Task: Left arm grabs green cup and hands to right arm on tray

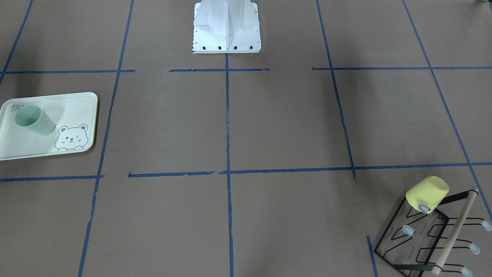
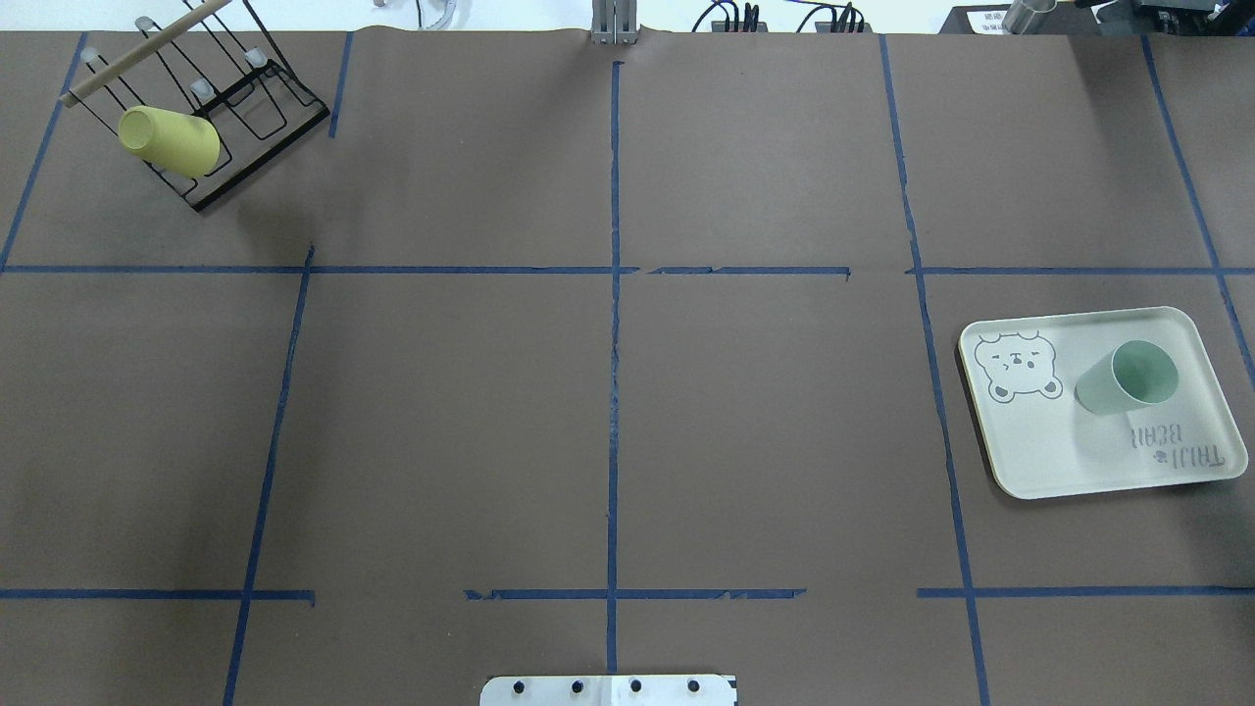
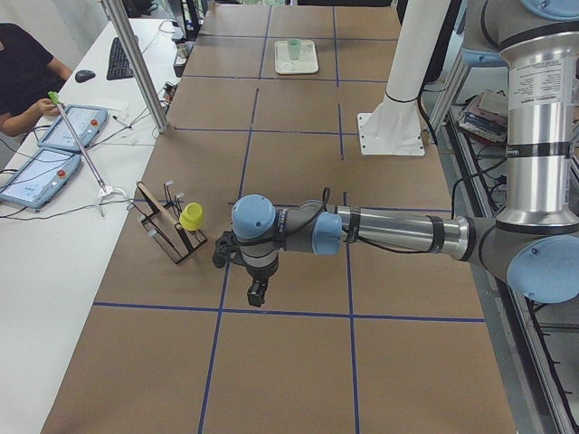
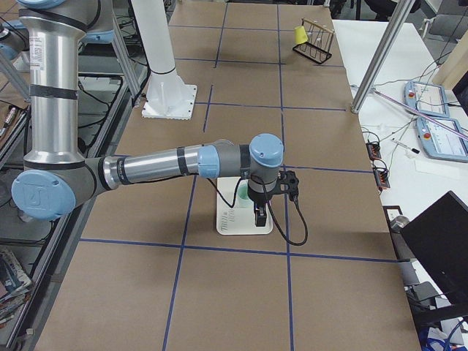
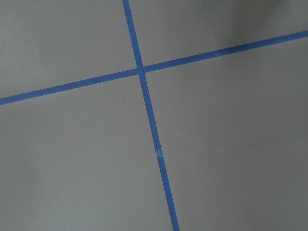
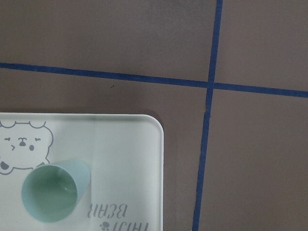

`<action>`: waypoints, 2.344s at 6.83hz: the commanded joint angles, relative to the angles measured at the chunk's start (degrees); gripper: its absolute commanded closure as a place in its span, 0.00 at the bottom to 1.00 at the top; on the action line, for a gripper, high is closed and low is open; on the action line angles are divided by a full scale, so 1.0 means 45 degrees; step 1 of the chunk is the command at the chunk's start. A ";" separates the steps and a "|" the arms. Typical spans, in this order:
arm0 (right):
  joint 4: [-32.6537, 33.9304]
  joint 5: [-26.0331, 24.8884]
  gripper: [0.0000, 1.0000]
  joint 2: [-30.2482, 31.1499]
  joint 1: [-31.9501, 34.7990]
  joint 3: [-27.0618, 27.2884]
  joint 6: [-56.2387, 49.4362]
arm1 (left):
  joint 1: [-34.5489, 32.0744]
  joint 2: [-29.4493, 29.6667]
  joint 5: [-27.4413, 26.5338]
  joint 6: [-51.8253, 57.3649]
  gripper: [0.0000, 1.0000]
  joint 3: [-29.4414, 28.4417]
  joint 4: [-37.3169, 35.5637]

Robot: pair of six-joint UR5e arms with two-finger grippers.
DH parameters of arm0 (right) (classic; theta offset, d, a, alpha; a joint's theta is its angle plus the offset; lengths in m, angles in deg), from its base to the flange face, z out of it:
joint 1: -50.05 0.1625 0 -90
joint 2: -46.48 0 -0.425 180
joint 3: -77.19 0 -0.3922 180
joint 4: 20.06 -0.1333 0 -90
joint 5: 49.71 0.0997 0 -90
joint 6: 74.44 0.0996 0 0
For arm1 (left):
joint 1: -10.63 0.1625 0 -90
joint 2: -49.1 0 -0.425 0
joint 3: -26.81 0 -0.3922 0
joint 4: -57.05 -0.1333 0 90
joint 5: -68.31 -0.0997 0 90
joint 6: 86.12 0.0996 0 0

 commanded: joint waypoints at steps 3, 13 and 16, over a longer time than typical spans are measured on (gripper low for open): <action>0.0518 0.0331 0.00 0.0161 0.0056 0.0142 -0.0167 | -0.0020 -0.0051 -0.0015 -0.0021 0.00 0.0047 -0.0059; 0.0440 -0.0178 0.00 0.0415 -0.0022 0.0123 -0.0052 | 0.0077 -0.0325 -0.0483 -0.0998 0.00 0.0945 -0.1954; 0.0421 -0.0101 0.00 0.0493 -0.0022 0.0122 -0.0187 | 0.0077 -0.0325 -0.0348 -0.1036 0.00 0.0750 -0.1856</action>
